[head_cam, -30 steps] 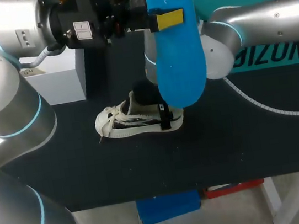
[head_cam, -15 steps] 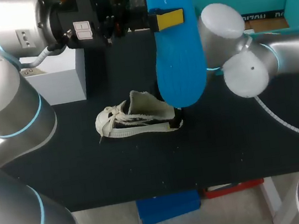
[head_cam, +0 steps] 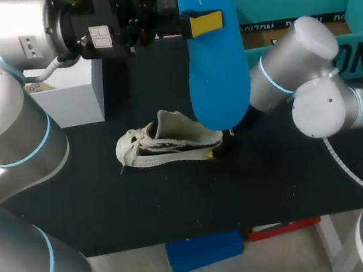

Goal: Take the shoe out of the shoebox, open the shoe tongue, remove and reinsert the insole, then place the shoe into the shoebox

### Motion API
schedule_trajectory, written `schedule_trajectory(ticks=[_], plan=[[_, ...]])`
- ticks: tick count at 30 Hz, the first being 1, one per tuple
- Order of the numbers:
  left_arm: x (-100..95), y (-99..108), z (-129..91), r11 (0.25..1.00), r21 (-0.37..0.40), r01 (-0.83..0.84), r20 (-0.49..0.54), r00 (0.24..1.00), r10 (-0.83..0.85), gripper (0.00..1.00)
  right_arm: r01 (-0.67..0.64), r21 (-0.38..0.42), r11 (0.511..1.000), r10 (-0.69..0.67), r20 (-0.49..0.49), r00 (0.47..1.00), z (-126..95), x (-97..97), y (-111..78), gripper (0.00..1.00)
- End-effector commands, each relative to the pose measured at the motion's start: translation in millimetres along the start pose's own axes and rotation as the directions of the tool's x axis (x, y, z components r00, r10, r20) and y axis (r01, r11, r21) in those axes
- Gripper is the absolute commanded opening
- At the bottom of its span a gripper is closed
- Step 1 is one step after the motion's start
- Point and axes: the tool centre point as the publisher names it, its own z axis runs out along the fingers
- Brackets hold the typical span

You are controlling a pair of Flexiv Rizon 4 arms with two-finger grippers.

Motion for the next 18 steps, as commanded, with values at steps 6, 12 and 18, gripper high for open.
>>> schedule_trajectory(ticks=[6,12,18], plan=[[-0.1,0.5,1.8,1.0,-0.001,0.0,0.003,1.0,0.0,0.0,-0.016,-0.153,0.988,0.015,-0.009,1.0,9.0,-0.2,-8.8,1.0],[-0.1,0.5,1.8,1.0,-0.001,0.0,0.003,1.0,0.0,0.0,-0.029,-0.21,0.977,0.029,-0.002,1.0,12.3,-1.6,-12.4,1.0],[-0.1,0.5,1.8,1.0,-0.001,0.0,0.003,1.0,0.0,0.0,-0.038,-0.265,0.963,0.04,0.002,0.999,15.0,-2.8,-16.6,1.0]])
